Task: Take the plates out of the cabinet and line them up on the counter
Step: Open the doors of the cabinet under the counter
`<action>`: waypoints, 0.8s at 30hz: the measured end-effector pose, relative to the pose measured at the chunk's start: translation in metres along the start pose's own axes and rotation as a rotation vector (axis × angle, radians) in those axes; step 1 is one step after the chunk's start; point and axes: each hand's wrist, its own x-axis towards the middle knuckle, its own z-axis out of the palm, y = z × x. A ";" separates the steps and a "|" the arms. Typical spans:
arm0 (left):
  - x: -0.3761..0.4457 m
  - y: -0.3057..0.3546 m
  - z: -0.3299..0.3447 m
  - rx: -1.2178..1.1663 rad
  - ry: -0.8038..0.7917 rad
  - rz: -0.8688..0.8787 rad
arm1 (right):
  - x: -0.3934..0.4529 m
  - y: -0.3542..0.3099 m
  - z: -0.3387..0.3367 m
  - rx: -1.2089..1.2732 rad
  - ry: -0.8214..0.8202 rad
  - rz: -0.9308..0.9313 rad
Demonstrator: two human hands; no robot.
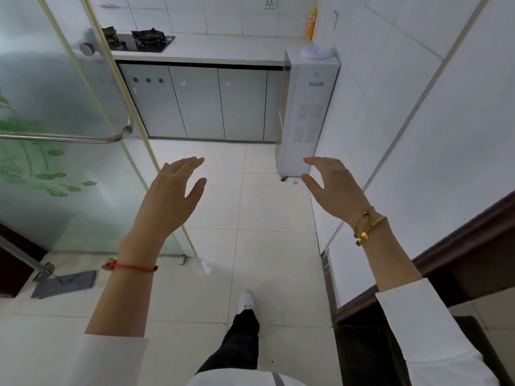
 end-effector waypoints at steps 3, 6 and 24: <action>0.053 -0.015 0.011 -0.012 -0.010 0.012 | 0.050 0.010 0.009 0.012 -0.004 0.022; 0.113 -0.030 0.021 -0.015 -0.019 0.032 | 0.106 0.019 0.014 0.020 0.003 0.039; 0.371 -0.099 0.088 -0.032 -0.011 -0.047 | 0.376 0.072 0.077 0.077 -0.031 0.040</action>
